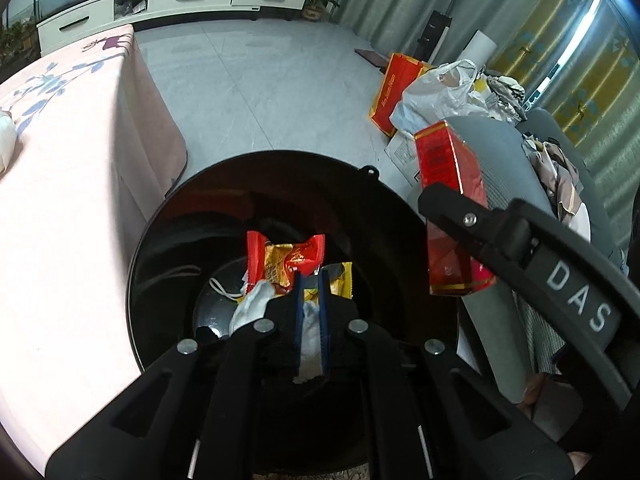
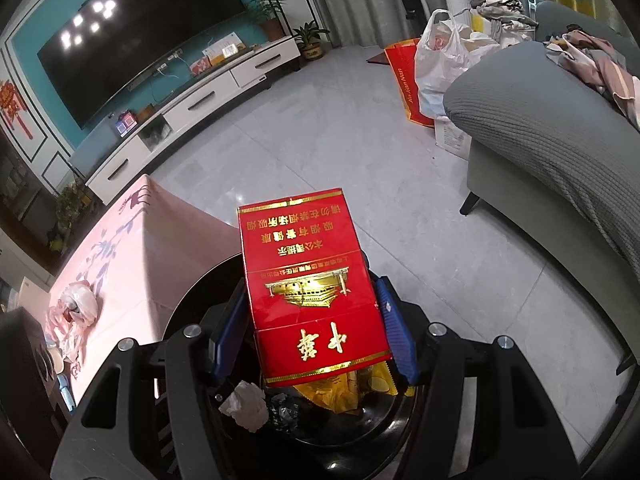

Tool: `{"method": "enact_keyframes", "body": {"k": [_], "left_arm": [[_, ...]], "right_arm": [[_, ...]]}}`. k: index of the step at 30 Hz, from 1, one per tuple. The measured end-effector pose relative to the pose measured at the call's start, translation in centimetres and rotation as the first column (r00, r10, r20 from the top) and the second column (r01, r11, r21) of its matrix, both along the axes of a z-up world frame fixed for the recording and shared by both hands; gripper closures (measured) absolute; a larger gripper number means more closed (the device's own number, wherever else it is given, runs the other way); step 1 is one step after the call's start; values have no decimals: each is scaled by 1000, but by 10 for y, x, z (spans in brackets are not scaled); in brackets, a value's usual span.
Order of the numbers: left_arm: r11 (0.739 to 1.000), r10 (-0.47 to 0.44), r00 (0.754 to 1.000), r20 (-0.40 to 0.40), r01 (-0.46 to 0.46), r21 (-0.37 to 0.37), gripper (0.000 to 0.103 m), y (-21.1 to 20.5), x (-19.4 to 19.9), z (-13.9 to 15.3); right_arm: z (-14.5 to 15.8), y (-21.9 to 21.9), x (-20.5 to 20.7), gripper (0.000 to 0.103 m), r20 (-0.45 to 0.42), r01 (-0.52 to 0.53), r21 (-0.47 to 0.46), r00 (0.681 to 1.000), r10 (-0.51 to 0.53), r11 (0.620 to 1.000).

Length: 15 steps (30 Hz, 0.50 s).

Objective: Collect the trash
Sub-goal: 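Move both grippers back over the table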

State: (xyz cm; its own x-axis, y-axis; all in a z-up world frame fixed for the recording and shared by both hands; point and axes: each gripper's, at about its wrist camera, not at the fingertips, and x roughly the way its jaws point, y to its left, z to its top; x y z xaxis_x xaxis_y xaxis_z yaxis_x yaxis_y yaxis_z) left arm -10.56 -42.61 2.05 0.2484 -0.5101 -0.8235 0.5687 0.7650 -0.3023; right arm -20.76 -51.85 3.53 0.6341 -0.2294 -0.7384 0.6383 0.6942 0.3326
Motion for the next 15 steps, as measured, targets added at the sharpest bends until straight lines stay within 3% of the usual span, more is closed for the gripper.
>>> {"method": "enact_keyframes", "body": {"k": [2,3,4,7,10,15], "left_arm": [[1000,3,1000,-6,-3,-15,89,2,-1,2],[1000,4,1000,-10,-4,-25,72,5,-1,4],[999,9,1000,-12,-9,-33,45,8,-1,8],[997,41,999,12,-40,-69,19,22,-1,22],[993,91,994,52,-87,-81,7,43,-1,39],[974,204,970,128,-189,-125,3,101,2,68]], "right_arm": [[-1,-1,-1,36,-3,4,6,1000,-4,1000],[0,-2,-2,27,3,9,8,1000,-9,1000],[2,-2,-4,24,13,17,5,1000,-17,1000],[8,-1,-8,14,38,39,-16,999,-38,999],[15,2,-10,6,85,46,-23,995,-43,999],[25,16,-5,3,122,35,-75,992,-26,997]]}}
